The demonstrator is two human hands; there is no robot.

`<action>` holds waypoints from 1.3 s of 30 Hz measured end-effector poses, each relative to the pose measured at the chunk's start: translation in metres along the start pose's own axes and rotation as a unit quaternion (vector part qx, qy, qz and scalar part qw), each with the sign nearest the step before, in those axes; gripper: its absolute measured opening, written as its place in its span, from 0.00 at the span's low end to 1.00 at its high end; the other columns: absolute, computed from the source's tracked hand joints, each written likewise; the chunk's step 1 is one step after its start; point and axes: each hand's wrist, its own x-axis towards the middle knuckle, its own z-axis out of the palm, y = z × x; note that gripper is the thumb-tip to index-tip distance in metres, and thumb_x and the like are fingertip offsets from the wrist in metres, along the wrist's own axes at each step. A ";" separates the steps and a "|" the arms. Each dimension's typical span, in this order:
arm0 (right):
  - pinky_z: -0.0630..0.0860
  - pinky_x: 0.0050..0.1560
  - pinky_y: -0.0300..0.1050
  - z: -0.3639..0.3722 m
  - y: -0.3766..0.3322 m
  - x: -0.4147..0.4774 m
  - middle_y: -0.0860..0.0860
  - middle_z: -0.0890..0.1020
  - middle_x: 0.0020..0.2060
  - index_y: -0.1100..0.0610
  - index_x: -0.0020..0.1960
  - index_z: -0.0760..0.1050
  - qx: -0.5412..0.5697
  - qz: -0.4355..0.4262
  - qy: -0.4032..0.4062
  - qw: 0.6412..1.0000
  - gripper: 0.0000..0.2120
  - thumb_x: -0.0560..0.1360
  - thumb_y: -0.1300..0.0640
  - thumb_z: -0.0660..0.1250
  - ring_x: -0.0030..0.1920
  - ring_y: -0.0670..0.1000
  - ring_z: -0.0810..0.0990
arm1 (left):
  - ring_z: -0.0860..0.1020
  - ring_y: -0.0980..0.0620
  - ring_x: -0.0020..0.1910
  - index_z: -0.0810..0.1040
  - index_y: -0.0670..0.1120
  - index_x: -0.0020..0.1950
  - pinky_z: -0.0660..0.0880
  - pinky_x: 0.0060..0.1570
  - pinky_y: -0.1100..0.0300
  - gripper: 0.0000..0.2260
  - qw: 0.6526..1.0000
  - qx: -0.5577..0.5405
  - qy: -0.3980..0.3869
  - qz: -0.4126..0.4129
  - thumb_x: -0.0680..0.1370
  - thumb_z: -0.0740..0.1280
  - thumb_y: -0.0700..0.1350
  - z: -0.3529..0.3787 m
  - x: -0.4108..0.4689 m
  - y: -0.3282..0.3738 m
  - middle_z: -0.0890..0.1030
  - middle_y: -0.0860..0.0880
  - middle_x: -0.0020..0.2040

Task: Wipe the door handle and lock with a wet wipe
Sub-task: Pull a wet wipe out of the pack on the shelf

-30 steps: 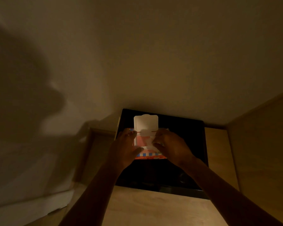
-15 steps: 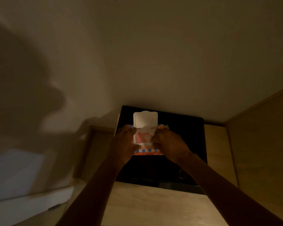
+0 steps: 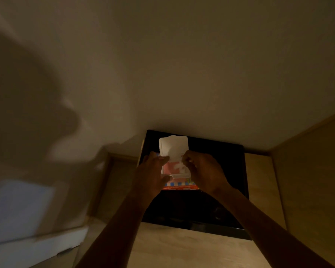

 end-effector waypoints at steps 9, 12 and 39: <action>0.79 0.42 0.51 0.002 -0.002 -0.003 0.49 0.81 0.42 0.52 0.46 0.75 0.061 -0.017 0.041 0.997 0.07 0.79 0.59 0.59 0.42 0.48 0.79 | 0.71 0.49 0.65 0.71 0.53 0.70 0.74 0.60 0.51 0.30 1.000 0.021 -0.013 -0.015 0.70 0.75 0.53 -0.006 0.003 0.010 0.70 0.47 0.66; 0.79 0.44 0.49 -0.002 -0.003 -0.001 0.50 0.81 0.43 0.53 0.47 0.76 0.075 -0.003 0.058 0.995 0.08 0.80 0.60 0.59 0.43 0.48 0.79 | 0.72 0.49 0.64 0.72 0.54 0.69 0.76 0.58 0.52 0.29 0.999 0.035 -0.013 -0.021 0.69 0.75 0.53 -0.007 0.004 0.011 0.71 0.48 0.65; 0.78 0.55 0.47 0.022 0.009 0.006 0.54 0.82 0.52 0.57 0.53 0.80 0.117 0.058 0.012 0.991 0.08 0.74 0.59 0.70 0.52 0.52 0.80 | 0.69 0.47 0.68 0.71 0.51 0.70 0.73 0.62 0.50 0.28 1.000 0.017 -0.010 -0.024 0.71 0.74 0.50 -0.003 0.000 0.010 0.69 0.46 0.68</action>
